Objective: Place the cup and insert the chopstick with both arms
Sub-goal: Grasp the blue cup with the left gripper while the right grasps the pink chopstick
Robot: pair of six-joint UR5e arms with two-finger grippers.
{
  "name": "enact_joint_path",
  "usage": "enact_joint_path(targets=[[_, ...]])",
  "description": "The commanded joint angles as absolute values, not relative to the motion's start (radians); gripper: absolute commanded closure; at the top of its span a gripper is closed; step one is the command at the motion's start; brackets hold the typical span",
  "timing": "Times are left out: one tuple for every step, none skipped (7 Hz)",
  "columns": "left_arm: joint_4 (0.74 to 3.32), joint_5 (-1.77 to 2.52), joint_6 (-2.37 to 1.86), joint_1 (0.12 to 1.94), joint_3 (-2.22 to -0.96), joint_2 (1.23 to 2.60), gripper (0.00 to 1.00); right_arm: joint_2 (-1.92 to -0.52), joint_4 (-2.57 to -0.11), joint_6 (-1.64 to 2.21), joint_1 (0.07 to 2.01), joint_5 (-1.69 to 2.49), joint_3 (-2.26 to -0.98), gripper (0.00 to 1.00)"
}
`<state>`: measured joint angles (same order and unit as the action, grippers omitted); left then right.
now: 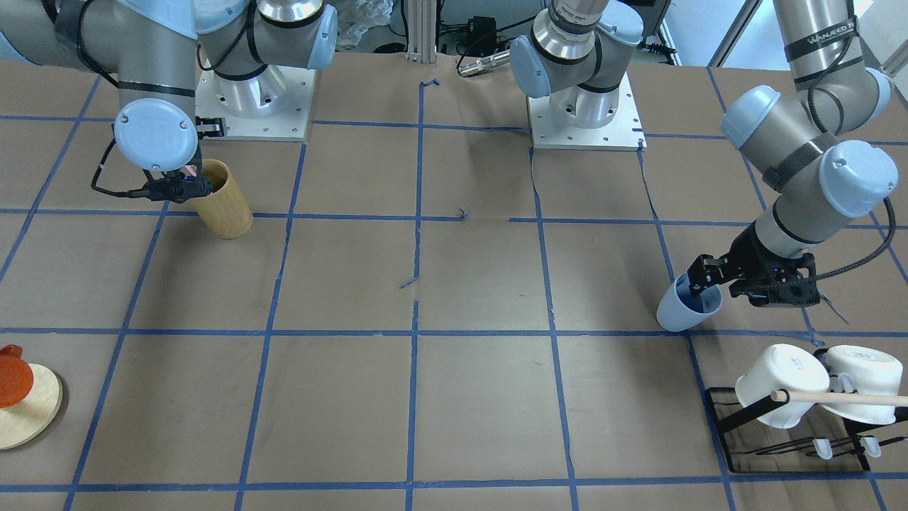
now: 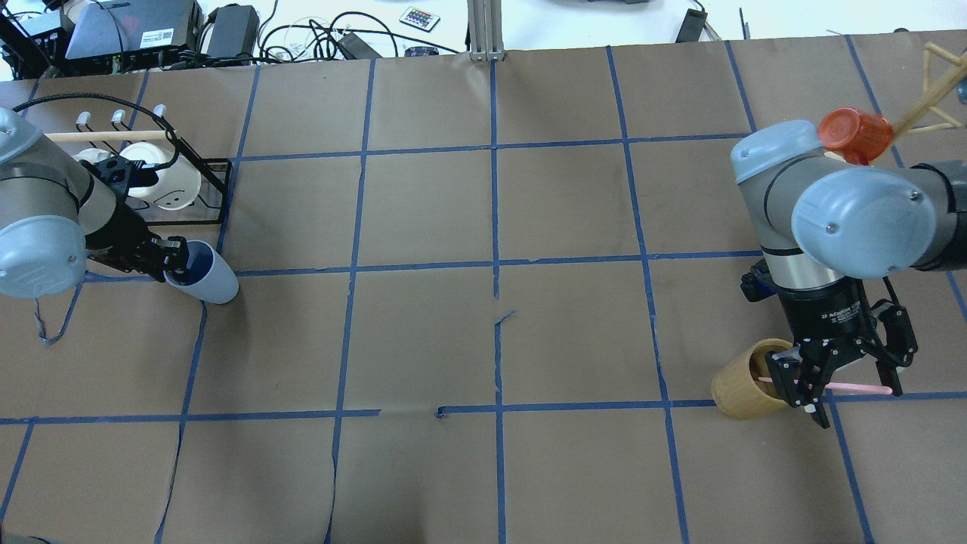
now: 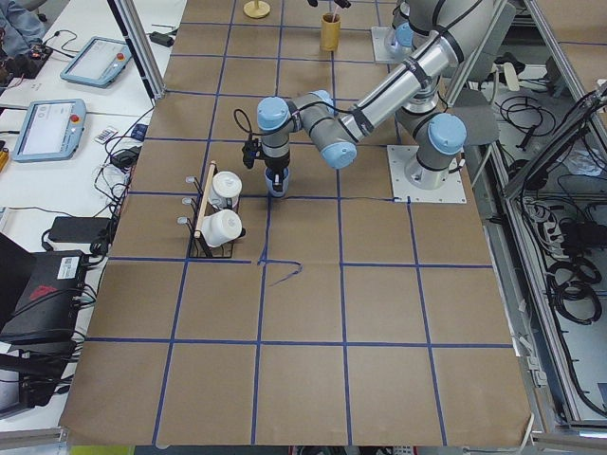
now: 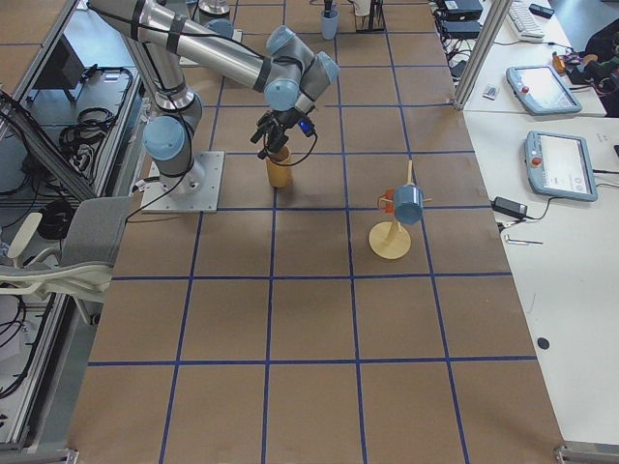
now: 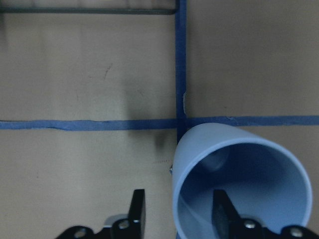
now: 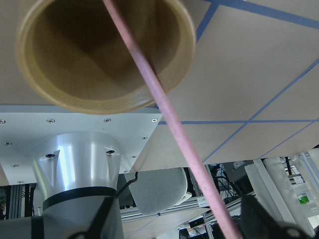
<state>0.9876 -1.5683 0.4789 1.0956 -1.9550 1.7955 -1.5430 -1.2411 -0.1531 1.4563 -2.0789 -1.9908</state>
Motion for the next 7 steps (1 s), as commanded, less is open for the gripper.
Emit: enact_joint_path(targets=[[0.985,-1.548,0.477,1.103,-1.957,1.798,1.00,-1.543,-1.239,-0.143,1.456,-2.082,-1.994,0.33],[0.986,-1.549,0.466,1.120,-1.956,1.787,1.00,-1.543,-1.238,-0.141,1.456,-2.077,-1.996,0.46],[0.998,-1.548,0.422,1.156,-1.950,1.764,1.00,-1.542,-1.236,-0.135,1.456,-2.077,-1.996,0.48],[1.008,-1.561,0.331,1.264,-1.947,1.722,1.00,-1.542,-1.236,-0.130,1.456,-2.075,-1.999,0.48],[1.056,-1.566,0.228,1.363,-1.931,1.683,1.00,-1.542,-1.236,-0.130,1.456,-2.074,-2.002,0.48],[1.092,-1.540,0.034,1.447,-1.930,1.674,1.00,-1.542,-1.236,-0.127,1.456,-2.069,-2.002,0.51],[1.080,-1.523,-0.136,1.574,-1.912,1.689,1.00,-1.543,-1.238,-0.123,1.456,-2.069,-2.000,0.61]])
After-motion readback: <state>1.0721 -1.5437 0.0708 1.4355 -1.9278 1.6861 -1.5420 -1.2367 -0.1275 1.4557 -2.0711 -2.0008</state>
